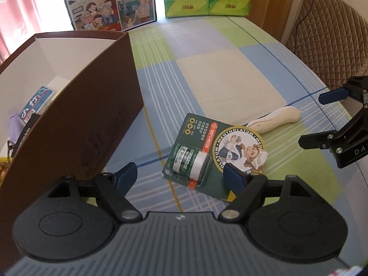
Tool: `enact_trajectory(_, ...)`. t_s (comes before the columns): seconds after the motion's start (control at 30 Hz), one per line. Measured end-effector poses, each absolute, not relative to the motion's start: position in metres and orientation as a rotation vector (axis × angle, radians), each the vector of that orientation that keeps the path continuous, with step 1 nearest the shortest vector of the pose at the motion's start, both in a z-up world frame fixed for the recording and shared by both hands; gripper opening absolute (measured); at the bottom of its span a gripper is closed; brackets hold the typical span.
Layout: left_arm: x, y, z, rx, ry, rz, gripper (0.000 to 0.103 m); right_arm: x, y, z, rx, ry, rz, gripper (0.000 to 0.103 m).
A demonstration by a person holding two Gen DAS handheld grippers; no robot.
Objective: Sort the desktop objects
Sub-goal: 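Grasp the green lip balm card with the left tool while the right tool grasps the white toothbrush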
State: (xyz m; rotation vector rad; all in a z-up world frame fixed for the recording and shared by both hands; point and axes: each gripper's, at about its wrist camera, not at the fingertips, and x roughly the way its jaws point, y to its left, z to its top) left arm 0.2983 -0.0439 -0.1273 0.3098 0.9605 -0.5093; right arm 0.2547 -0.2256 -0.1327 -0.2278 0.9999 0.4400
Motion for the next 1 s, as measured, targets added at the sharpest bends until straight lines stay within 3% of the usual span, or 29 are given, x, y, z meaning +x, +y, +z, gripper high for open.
enact_trajectory(0.13, 0.307, -0.048, -0.135, 0.321, 0.961, -0.529, 0.075, 0.261, -0.228, -0.139, -0.234, 1.006, 0.434, 0.101)
enact_trajectory(0.33, 0.314, -0.053, -0.145, 0.348, 0.955, -0.568, 0.058, 0.267, -0.232, -0.143, -0.227, 1.006, 0.428, 0.101)
enact_trajectory(0.4, 0.313, -0.053, -0.147, 0.353, 0.954, -0.583, 0.034, 0.268, -0.233, -0.144, -0.224, 1.003, 0.432, 0.101)
enact_trajectory(0.43, 0.313, -0.052, -0.146, 0.343, 0.954, -0.595, 0.031, 0.268, -0.233, -0.144, -0.223, 1.000, 0.430, 0.101)
enact_trajectory(1.0, 0.271, 0.025, -0.139, 0.161, 1.047, -0.310, 0.030, 0.270, -0.188, -0.149, -0.335, 0.882, 0.634, 0.101)
